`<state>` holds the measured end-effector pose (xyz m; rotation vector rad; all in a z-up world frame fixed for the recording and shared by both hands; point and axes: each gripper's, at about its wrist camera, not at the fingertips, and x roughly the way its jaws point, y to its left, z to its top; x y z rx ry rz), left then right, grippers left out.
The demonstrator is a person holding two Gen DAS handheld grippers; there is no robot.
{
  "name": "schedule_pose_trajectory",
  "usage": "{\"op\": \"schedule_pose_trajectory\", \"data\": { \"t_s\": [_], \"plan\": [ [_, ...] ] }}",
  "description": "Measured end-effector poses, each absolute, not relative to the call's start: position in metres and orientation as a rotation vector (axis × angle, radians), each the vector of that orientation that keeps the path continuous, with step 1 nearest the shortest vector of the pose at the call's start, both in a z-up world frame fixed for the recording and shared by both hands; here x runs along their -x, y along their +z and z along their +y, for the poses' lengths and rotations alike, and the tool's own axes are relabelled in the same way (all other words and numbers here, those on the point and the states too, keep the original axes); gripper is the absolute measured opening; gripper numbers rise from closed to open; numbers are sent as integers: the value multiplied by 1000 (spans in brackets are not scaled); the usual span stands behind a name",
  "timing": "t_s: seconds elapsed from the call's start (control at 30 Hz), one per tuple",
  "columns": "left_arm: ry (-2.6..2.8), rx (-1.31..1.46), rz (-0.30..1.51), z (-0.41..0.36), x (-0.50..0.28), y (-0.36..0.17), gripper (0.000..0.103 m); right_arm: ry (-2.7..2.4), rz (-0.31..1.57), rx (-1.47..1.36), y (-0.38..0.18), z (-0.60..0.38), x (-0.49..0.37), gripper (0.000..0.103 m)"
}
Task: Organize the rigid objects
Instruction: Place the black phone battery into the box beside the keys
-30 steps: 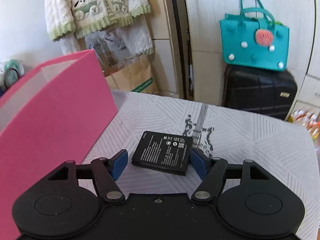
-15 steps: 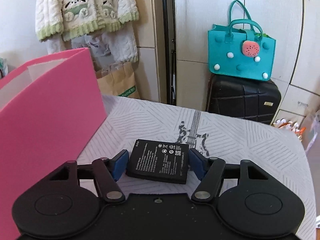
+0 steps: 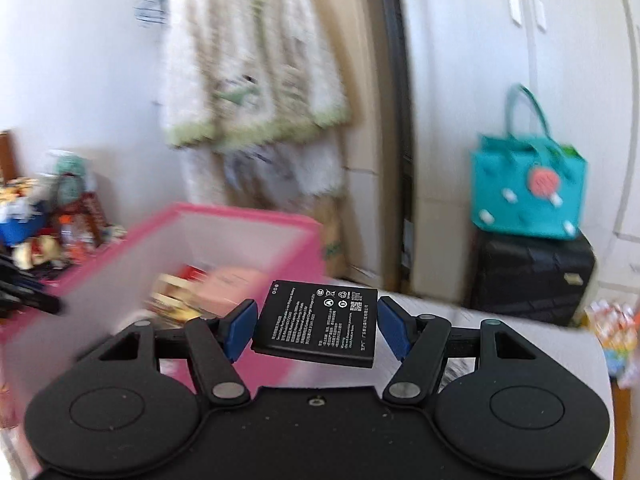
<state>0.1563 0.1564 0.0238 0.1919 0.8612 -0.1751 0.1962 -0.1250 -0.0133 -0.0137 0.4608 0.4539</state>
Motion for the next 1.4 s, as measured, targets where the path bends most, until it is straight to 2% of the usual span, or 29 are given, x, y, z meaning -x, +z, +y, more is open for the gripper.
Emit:
{"op": "schedule_pose_trajectory", "data": {
  "t_s": [0.23, 0.7, 0.8, 0.93, 1.13, 1.4],
  "plan": [
    [-164, -178, 865, 156, -155, 25, 8, 704, 539, 9, 10, -71, -193, 71],
    [-154, -154, 863, 159, -155, 24, 8, 852, 854, 223, -23, 26, -228, 71],
    [-150, -154, 864, 159, -155, 24, 8, 865, 855, 249, -23, 35, -229, 70],
    [-147, -152, 865, 159, -155, 24, 8, 824, 776, 211, -9, 23, -223, 73],
    [-143, -145, 862, 161, -153, 25, 8, 784, 675, 6, 17, -32, -196, 76],
    [-128, -179, 823, 155, -138, 42, 8, 674, 616, -78, 26, -82, -161, 78]
  ]
}}
